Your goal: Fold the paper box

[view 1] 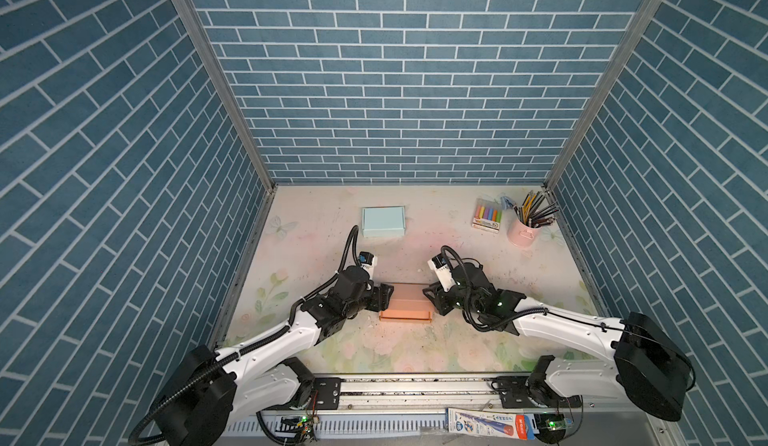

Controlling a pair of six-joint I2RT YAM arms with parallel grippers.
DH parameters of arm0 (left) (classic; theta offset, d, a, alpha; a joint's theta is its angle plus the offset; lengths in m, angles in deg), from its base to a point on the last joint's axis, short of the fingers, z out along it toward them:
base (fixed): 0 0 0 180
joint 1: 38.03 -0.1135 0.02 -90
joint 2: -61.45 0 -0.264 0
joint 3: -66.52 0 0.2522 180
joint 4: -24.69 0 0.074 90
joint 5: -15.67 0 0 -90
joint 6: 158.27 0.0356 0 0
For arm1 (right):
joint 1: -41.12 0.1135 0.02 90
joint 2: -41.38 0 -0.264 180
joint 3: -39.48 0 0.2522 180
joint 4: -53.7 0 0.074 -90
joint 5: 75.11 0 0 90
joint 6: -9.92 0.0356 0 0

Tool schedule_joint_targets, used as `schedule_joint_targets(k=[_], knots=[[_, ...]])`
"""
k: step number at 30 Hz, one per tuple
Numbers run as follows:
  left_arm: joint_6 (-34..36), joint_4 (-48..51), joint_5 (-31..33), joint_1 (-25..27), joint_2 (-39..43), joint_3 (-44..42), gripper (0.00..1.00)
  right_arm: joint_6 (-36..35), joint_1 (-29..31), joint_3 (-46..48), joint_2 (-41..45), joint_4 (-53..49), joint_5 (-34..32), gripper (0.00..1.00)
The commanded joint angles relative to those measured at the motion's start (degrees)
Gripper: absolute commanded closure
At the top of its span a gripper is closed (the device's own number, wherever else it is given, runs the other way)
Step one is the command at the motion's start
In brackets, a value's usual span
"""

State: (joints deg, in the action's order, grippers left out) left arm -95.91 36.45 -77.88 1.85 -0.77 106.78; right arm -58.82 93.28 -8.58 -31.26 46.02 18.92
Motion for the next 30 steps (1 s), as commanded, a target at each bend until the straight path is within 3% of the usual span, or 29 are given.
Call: schedule_joint_targets(k=[1,30], knots=[[-0.5,-1.1,-0.7,-0.2,0.4,-1.4,0.28,2.4,-0.1,0.8,-0.3,1.3,0.9,0.7],[-2.9,-6.0,-1.1,1.4,-2.8,-6.5,0.28,4.9,0.6,4.8,-1.9,5.5,2.5,0.72]])
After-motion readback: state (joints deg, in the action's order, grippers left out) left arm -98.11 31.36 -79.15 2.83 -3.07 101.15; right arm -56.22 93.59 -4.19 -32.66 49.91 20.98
